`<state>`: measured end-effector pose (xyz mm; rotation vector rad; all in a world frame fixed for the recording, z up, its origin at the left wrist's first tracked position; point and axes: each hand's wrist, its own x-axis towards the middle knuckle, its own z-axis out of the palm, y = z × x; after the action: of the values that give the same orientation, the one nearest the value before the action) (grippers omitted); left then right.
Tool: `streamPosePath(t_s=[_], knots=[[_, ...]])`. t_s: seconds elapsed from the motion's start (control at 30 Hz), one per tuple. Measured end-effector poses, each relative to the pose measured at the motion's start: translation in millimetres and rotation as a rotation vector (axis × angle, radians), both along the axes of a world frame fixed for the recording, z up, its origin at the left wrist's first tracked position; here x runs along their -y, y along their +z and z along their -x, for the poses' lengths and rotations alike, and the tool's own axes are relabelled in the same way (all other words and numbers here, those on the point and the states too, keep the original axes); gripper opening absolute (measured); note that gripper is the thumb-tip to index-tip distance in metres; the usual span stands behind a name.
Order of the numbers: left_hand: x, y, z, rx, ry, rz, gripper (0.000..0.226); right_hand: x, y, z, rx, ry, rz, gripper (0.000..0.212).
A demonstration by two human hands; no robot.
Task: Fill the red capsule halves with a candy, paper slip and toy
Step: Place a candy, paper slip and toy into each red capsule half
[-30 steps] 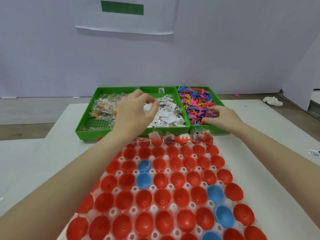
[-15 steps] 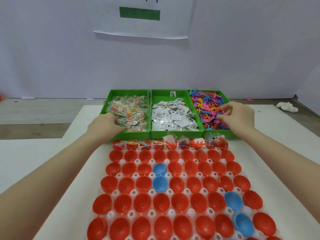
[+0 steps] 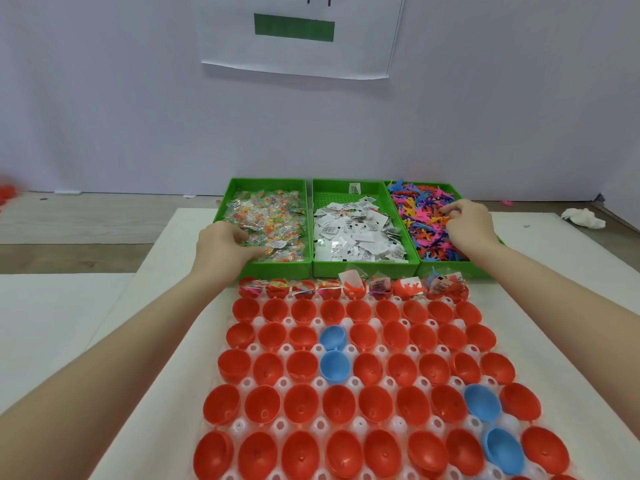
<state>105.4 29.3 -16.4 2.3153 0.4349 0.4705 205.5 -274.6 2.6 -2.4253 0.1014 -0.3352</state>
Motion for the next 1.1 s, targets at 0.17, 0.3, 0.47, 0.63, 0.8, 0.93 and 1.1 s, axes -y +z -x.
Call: streamPosePath(t_s=[0.17, 0.3, 0.47, 0.63, 0.8, 0.93, 1.1], knots=[[-3.1, 0.2, 2.8, 0.08, -0.031, -0.057, 0.019, 5.3, -3.8, -4.7, -0.062, -0.017, -0.19, 0.033], [-4.0, -1.5, 1.9, 0.132, -0.047, -0.07, 0.016, 6.7, -0.8, -8.9, -0.069, -0.011, -0.305, 0.03], [-0.2, -0.2, 4.9, 0.211, -0.071, -0.036, 0.014, 7.5, 7.8, -7.1, 0.02, -0.084, -0.393, 0.033], [6.7, 7.0, 10.9, 0.299, -0.036, 0.044, 0.012, 13.4, 12.0, -5.0, 0.126, -0.149, -0.338, 0.029], [15.0, 17.7, 21.9, 0.28, -0.065, 0.276, 0.014, -10.1, 12.6, 15.8, 0.056, 0.311, 0.031, 0.025], [23.4, 25.1, 40.5, 0.207, -0.045, 0.438, 0.019, -42.6, 9.7, 21.9, -0.086, 0.45, 0.339, 0.038], [19.9, 28.3, 89.3, 0.158, 0.064, 0.846, 0.017, -57.5, -0.8, 23.2, -0.192, 0.388, 0.46, 0.055]])
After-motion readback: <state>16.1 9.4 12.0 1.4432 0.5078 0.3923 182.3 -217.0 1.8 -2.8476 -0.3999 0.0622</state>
